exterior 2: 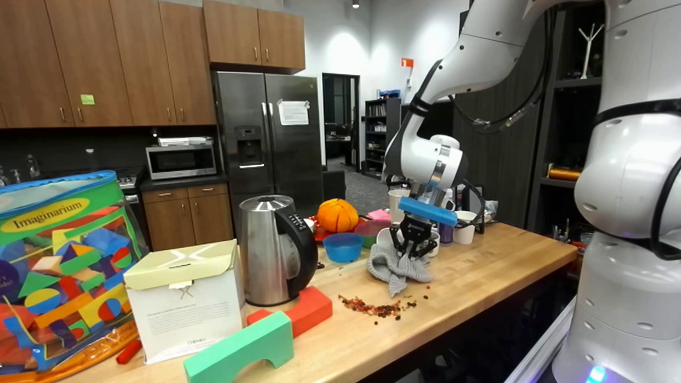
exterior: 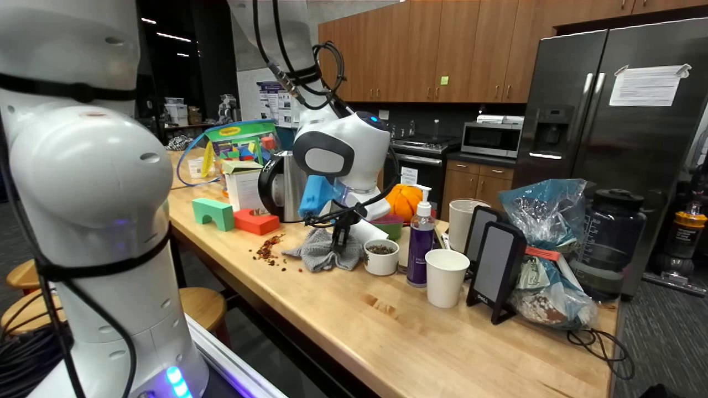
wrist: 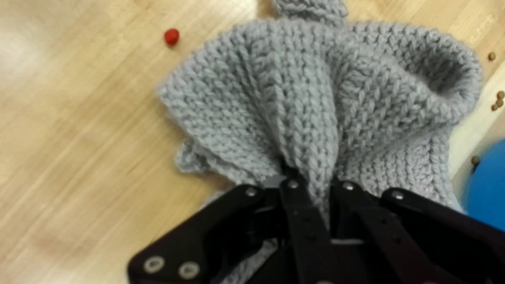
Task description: Wipe the table with the gray cloth
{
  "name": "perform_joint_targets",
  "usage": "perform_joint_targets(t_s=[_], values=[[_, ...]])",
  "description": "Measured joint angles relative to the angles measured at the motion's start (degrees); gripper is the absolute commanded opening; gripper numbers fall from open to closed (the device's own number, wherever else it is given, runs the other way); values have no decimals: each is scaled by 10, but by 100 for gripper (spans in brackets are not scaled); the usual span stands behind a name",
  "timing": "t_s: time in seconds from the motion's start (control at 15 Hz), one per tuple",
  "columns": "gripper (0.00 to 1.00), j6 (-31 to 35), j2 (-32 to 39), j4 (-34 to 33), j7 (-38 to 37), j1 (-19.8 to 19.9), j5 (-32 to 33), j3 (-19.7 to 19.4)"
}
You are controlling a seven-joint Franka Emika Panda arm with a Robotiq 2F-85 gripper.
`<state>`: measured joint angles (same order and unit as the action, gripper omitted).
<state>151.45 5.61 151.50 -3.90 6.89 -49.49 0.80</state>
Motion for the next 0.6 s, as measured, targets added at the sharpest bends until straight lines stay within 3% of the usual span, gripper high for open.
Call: perform_joint_targets(t_s=[0.27, 0.6], values=[[3, -23, 0, -1, 14, 8, -3, -24], [3, -13, 0, -2, 9, -7, 30, -26]])
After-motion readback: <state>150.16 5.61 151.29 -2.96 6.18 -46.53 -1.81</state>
